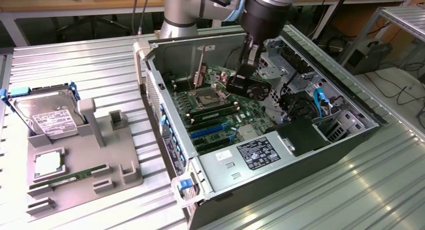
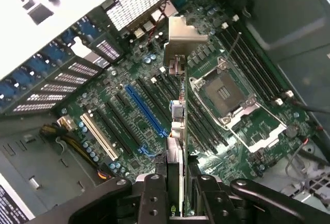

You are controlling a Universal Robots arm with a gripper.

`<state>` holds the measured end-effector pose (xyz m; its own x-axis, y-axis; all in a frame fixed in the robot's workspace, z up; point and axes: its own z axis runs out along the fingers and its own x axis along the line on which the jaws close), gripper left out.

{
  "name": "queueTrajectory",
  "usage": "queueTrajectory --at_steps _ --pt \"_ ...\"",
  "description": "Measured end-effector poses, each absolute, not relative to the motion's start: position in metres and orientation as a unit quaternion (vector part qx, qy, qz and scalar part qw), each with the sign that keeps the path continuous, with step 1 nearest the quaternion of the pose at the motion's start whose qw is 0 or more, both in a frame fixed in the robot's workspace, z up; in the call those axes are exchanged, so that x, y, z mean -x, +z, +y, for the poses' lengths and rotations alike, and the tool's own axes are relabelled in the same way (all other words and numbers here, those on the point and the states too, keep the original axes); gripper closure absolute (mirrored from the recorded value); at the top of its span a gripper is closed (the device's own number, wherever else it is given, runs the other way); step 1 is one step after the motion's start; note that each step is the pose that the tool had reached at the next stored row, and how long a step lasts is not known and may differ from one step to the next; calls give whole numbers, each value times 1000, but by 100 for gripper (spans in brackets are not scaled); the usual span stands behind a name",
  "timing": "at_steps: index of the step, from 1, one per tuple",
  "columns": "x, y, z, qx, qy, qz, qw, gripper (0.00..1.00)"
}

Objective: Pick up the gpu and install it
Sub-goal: 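Insert the gpu into the slot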

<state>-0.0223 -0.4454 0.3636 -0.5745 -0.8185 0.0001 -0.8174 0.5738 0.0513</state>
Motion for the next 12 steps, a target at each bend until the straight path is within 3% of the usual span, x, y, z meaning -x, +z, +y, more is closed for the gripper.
queueTrajectory --at_steps 12 --pt "22 347 -445 -594 -21 -804 15 74"
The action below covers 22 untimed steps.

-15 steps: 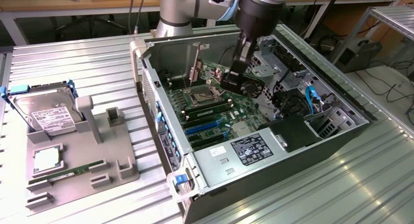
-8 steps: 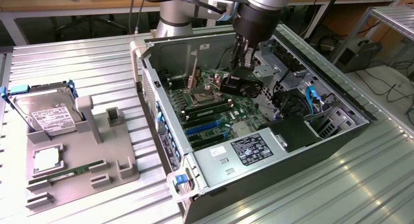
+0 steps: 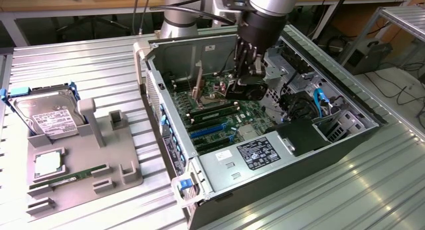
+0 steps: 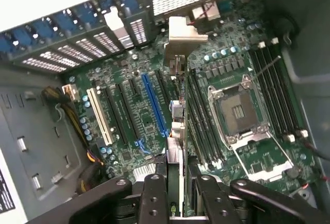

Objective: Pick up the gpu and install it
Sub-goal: 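Insert the gpu into the slot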

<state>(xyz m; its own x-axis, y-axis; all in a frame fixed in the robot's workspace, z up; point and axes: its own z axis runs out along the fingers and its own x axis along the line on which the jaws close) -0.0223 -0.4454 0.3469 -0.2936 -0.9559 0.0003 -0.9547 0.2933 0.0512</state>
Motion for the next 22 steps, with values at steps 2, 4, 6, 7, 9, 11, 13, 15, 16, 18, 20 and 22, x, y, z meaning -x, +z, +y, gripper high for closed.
queueTrajectory --at_steps 2,4,6,7,9,11,13,15,16,18,20,22 --pt "22 344 -445 -612 -20 -790 16 74" --pt "22 343 -445 -627 -20 -779 16 74" --pt "22 340 -445 -642 -19 -766 17 74" --pt "22 340 -445 -649 -19 -761 17 74" --pt "22 338 -445 -662 -19 -749 17 74" --pt "22 335 -445 -677 -19 -736 18 74" --pt "22 333 -445 -689 -18 -724 18 74" --pt "22 330 -445 -699 -18 -715 18 74" --pt "23 328 -446 -703 -18 -711 18 74" --pt "26 323 -447 -708 -18 -706 18 74" --pt "34 319 -449 -708 -18 -706 18 74" --pt "45 315 -450 -708 -18 -706 18 74"
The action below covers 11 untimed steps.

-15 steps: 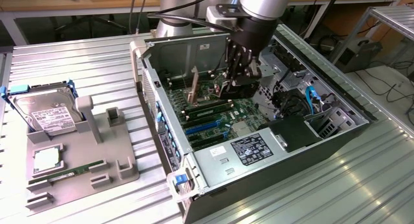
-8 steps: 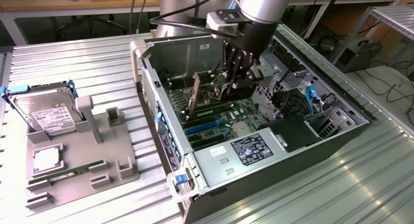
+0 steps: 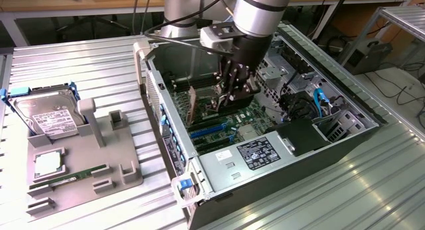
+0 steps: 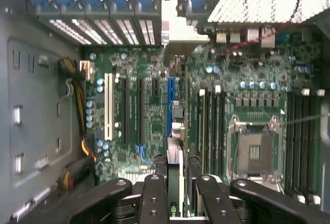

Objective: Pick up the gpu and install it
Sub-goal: 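Insert the gpu into the slot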

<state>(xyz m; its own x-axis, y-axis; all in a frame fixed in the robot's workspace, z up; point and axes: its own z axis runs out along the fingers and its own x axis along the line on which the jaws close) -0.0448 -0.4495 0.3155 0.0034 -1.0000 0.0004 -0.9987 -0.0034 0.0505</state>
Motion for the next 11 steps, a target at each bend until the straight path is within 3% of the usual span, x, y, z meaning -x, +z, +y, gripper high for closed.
queueTrajectory --at_steps 11 --pt "69 298 -454 -711 -17 -703 17 74"
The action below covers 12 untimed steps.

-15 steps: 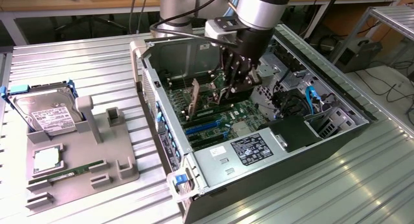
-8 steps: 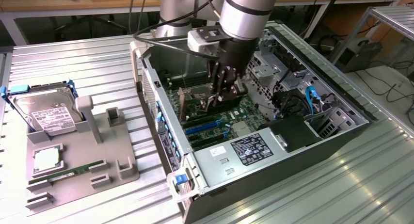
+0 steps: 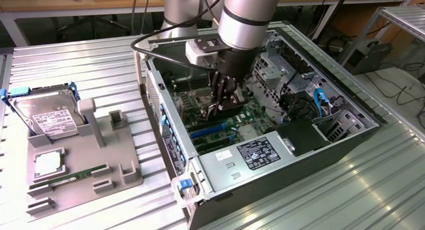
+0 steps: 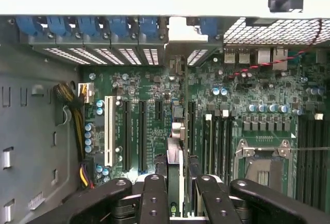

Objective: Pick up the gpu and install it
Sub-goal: 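Insert the gpu into the slot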

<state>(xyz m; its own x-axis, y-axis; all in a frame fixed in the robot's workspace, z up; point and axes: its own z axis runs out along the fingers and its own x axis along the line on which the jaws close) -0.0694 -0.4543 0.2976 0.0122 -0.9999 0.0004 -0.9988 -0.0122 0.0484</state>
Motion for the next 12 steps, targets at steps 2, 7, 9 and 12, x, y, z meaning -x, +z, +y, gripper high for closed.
queueTrajectory --at_steps 2,7,9,12 --pt "71 294 -455 -712 -17 -702 17 74" --pt "76 271 -455 -714 -15 -700 16 74" --pt "77 266 -455 -713 -15 -701 16 74" --pt "77 258 -455 -711 -15 -703 16 74"
